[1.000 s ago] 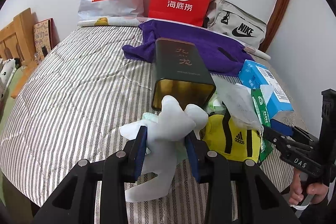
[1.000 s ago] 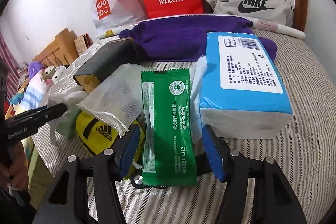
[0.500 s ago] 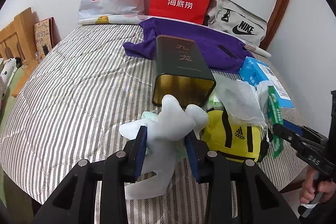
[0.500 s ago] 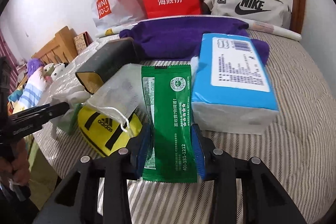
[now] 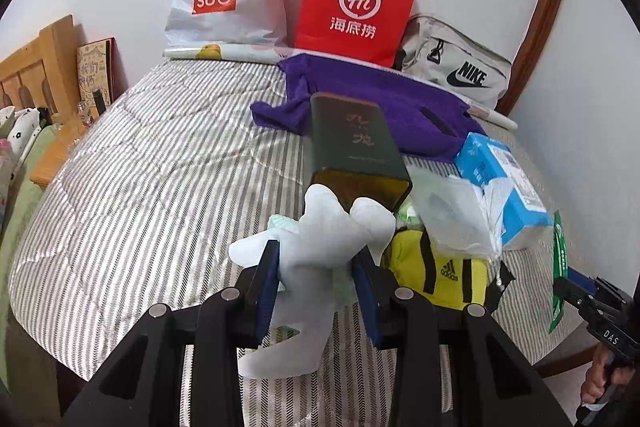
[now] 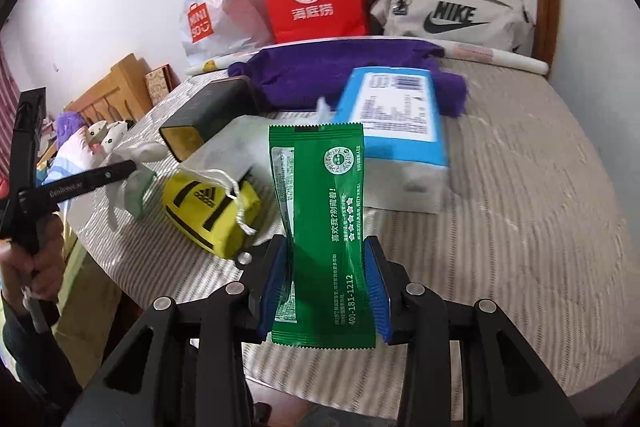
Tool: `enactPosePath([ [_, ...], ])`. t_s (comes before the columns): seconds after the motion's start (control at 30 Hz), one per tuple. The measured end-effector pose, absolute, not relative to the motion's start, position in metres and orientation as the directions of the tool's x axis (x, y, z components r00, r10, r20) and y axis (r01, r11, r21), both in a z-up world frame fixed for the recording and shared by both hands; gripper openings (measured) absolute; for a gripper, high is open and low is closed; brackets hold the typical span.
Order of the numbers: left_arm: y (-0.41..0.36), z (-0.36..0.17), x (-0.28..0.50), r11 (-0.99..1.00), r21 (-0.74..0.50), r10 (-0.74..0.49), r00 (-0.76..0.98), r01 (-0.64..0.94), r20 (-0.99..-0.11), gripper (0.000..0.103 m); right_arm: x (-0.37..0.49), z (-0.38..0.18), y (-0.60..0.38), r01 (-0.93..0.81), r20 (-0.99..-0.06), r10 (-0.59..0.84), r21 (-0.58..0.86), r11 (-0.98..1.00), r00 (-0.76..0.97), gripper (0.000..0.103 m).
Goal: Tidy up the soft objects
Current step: 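Carry the sachet and gloves over the purple towel with both grippers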
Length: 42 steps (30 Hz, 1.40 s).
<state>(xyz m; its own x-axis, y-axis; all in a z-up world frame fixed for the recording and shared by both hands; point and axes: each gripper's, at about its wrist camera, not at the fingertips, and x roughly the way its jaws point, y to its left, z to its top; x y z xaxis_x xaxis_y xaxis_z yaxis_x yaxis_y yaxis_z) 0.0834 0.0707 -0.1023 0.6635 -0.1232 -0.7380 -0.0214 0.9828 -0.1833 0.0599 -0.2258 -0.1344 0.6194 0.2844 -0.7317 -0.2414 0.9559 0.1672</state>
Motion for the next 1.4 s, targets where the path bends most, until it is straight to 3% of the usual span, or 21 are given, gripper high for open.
enactPosePath([
  [0.7,0.051,-0.058,0.113,0.987,-0.156,-0.133,0.679,0.027,-0.722,0.034,0.085,-0.091,-0.243,-0.246,-0.684,0.295,0.172,0.954,0.667,0.039],
  [1.4,0.061,-0.044,0.224,0.982,-0.19,-0.142,0.644,-0.005,-0.751,0.034,0.268,-0.062,-0.208,-0.319,-0.718,0.293,0.103,0.942,0.631,0.038],
])
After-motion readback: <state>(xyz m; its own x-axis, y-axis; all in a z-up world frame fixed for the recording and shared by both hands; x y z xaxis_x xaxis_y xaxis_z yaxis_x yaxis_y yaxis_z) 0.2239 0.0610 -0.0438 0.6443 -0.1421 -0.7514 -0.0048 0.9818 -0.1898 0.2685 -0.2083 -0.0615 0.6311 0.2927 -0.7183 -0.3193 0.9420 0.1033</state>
